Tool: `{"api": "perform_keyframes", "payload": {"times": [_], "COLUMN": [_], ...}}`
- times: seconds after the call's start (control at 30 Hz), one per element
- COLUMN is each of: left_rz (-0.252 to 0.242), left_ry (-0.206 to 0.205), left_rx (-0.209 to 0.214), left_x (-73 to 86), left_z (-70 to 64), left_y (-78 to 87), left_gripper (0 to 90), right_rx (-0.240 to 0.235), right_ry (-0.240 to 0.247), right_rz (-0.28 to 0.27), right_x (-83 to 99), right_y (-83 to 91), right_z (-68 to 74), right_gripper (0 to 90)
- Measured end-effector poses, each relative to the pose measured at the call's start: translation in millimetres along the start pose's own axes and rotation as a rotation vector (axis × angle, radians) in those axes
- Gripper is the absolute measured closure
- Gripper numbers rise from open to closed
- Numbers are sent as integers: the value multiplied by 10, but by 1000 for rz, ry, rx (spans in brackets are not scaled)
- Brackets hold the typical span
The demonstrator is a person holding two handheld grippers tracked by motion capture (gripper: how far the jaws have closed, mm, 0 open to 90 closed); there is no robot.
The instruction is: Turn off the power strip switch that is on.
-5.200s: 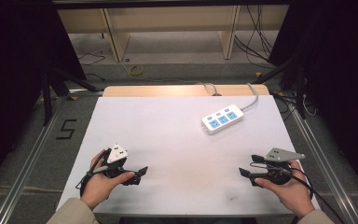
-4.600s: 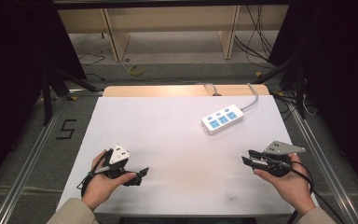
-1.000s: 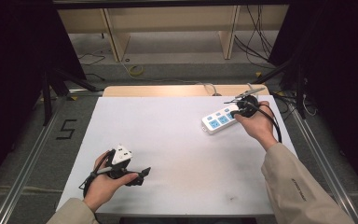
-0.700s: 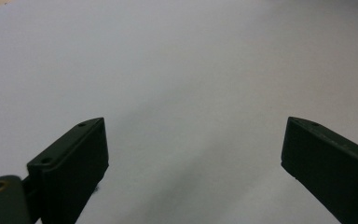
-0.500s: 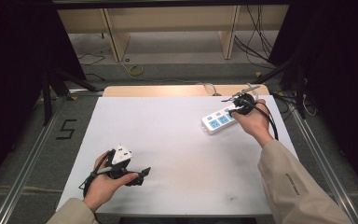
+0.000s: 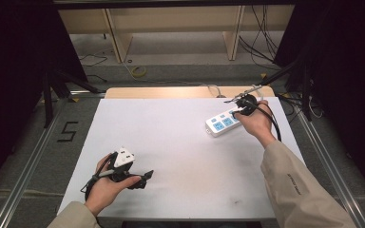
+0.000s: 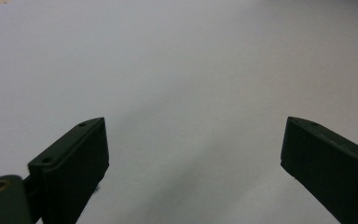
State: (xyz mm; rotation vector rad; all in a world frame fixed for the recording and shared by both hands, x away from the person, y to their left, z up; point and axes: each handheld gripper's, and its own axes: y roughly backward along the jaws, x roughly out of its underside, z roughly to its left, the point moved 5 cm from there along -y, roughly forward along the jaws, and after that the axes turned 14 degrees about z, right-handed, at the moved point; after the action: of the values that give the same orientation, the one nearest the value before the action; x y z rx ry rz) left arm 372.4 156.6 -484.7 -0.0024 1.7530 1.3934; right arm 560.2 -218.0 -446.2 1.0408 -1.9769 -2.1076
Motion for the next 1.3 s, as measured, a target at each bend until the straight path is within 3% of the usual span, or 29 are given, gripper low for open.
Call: {"api": "perform_keyframes", "payload": {"times": [1.3], "left_rz": [8], "left_ry": [-5], "left_rx": [4], "left_x": [4], "left_z": [-6], "left_y": [-2], "left_gripper": [75], "right_rx": [-17], "right_ry": [-6], "right_rz": [30], "right_x": [-151], "right_y": [-318], "right_z": [36], "right_gripper": [900]}}
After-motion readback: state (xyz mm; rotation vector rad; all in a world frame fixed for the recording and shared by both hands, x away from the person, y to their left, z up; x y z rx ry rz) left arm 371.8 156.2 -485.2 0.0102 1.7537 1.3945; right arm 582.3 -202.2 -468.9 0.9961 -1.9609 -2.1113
